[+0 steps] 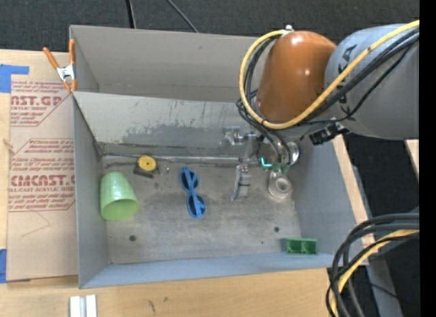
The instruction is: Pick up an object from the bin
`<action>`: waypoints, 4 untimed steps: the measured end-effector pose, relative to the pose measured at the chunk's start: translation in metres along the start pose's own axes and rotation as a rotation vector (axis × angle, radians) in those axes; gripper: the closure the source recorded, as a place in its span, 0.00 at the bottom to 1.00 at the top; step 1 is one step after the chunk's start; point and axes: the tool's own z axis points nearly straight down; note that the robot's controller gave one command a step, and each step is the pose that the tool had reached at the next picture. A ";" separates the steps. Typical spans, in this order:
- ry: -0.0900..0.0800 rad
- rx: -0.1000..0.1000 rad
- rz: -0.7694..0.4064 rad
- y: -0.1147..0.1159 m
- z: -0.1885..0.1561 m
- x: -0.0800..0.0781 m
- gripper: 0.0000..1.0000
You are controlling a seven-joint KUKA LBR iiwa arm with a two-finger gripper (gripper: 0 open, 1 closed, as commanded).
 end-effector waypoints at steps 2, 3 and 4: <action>-0.003 0.002 -0.200 -0.148 0.109 -0.012 0.00; -0.007 -0.006 -0.787 -0.168 0.124 -0.026 0.00; -0.010 -0.003 -0.787 -0.170 0.123 -0.027 1.00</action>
Offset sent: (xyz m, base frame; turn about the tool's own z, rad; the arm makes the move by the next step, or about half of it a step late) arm 0.0239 -0.0698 -0.0336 -0.0301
